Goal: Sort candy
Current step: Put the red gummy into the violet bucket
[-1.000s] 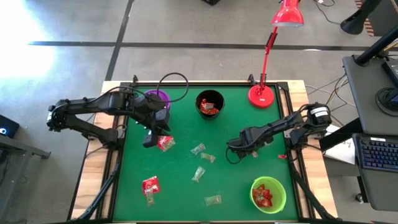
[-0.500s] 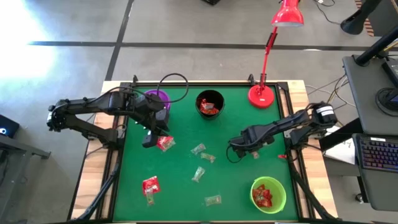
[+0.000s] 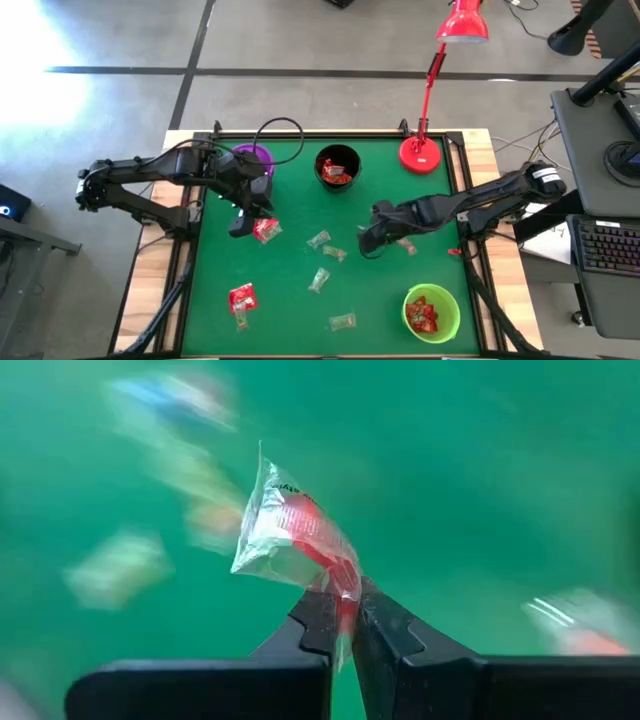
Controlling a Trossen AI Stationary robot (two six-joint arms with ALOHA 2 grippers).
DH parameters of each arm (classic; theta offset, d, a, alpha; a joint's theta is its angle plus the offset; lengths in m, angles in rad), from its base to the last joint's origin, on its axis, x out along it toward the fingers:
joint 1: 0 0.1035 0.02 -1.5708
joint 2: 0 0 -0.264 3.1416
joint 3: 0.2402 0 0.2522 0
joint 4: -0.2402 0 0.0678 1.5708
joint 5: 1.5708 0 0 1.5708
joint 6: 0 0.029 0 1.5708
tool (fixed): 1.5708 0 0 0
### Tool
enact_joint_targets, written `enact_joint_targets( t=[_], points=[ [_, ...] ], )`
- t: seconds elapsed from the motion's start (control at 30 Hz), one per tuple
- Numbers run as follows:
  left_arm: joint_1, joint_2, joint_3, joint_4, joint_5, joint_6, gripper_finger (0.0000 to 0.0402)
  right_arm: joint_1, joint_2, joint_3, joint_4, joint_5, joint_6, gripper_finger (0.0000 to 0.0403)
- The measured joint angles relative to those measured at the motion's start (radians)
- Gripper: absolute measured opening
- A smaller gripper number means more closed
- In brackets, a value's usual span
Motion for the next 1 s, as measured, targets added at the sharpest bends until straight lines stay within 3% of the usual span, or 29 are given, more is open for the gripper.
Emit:
enact_joint_targets(
  t=[0.23,0.5,0.77,1.0],
  points=[
    [0.002,0.001,0.0,0.079,0.0,0.051,0.0086,0.001,-0.05,0.0,0.398,0.138,-0.152,0.0013],
    [0.003,0.035,0.0,0.166,-0.01,0.069,0.0086,-0.002,-0.042,0.001,0.673,0.206,-0.332,0.0013],
    [0.009,0.138,0.0,0.316,-0.01,0.045,0.0086,-0.006,0.001,0.099,0.663,0.29,-0.524,0.0013],
    [0.01,0.171,0.0,0.439,0.017,0.044,0.0086,-0.006,0.02,0.228,0.469,0.289,-0.579,0.0013]
  ],
)
